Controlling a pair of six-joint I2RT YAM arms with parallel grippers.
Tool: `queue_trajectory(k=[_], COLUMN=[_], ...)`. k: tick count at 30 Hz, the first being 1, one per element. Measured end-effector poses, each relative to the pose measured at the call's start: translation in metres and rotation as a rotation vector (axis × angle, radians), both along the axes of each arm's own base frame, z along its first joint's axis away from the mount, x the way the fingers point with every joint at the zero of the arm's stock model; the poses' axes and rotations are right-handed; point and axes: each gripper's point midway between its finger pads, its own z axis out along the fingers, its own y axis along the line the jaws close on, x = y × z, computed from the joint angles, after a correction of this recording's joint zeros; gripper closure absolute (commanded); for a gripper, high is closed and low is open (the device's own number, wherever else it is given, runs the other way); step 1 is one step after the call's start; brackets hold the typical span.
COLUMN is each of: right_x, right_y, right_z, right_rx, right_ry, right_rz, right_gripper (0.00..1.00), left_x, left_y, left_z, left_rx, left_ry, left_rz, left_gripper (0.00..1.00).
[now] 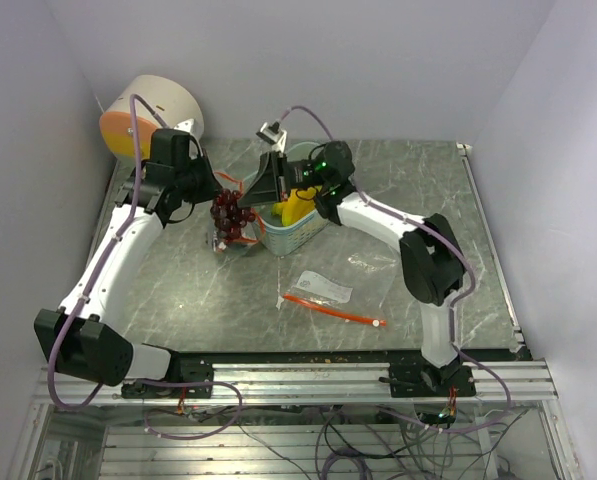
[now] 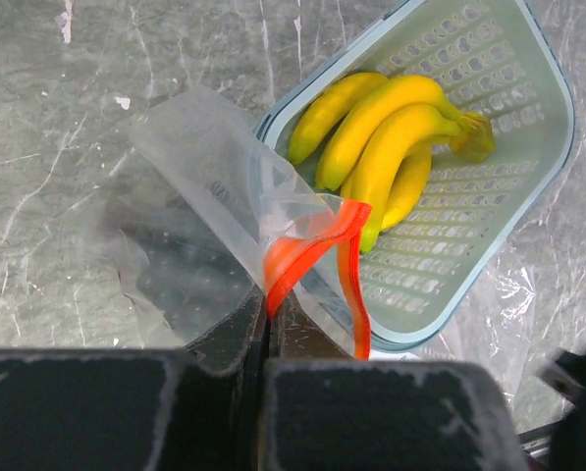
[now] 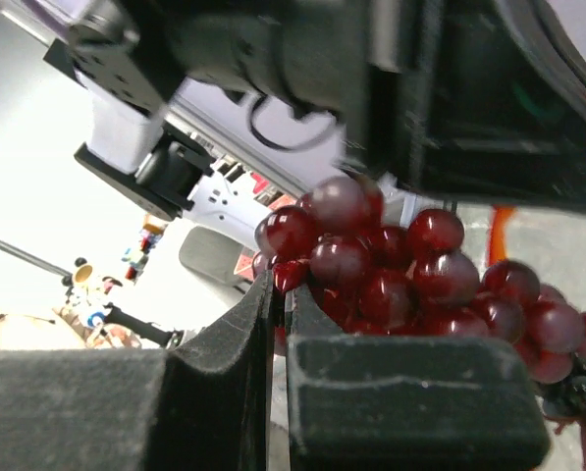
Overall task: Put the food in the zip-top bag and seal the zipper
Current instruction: Place the fake fruit in the zipper food storage bag.
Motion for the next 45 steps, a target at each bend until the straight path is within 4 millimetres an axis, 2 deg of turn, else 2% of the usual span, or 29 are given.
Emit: queue_trajectory(k=[7, 11, 16, 23, 28, 33, 36, 38, 39, 40, 43, 45], right_x=[0.009, 0.035, 0.071, 0.097, 0.092, 0.077, 0.072, 0.076, 0.079, 0.08, 0.083, 0.082], right_y=[-0.001, 0.004, 0.009, 0.014, 0.031, 0.041, 0.042, 0.043, 0.043, 0.042, 0.04, 0.039], right_z=[-0.073, -0.095, -0.102, -0.092, -0.082, -0.102, -0.113, -0.116, -0.117, -0.118, -0.117, -0.116], right_rx=[-0.084, -0.159, -0.263, -0.37, -0.433, -0.551, -0.611, -0.628, -0.636, -0.64, -0.646, -0.654], right_ry=[0.163, 0.151, 0.081, -0.012, -0.116, -0.19, -0.21, -0.22, -0.229, -0.238, -0.264, -0.282], right_rz=[-0.001, -0.103, -0.303, -0.517, -0.588, -0.63, -0.643, -0.653, -0.658, -0.665, -0.676, -0.678], right_gripper=[1.0, 1.0, 1.0, 1.0, 1.0, 1.0, 0.88, 0.68, 0.52, 0.46, 0.34, 0.31], left_x=[-0.004, -0.007, -0.008, -0.01, -0.009, -0.01, -0.01, -0.01, -0.01, -0.01, -0.01, -0.011], left_y=[0.001, 0.001, 0.001, -0.001, 0.002, 0.001, -0.001, -0.002, -0.003, -0.003, -0.003, -0.002], left_z=[0.005, 0.007, 0.009, 0.01, 0.01, 0.009, 0.009, 0.008, 0.008, 0.007, 0.005, 0.002], left_rx=[-0.004, -0.007, -0.011, -0.025, -0.025, -0.027, -0.037, -0.043, -0.044, -0.045, -0.044, -0.042], left_ry=[-0.01, -0.011, -0.016, -0.016, -0.015, -0.012, -0.006, -0.002, 0.0, 0.001, 0.006, 0.013], left_rz=[0.001, -0.002, -0.005, -0.006, 0.0, -0.003, -0.01, -0.013, -0.013, -0.012, -0.012, -0.011], left_gripper=[0.93, 0.93, 0.93, 0.93, 0.93, 0.93, 0.93, 0.93, 0.93, 0.93, 0.93, 0.93])
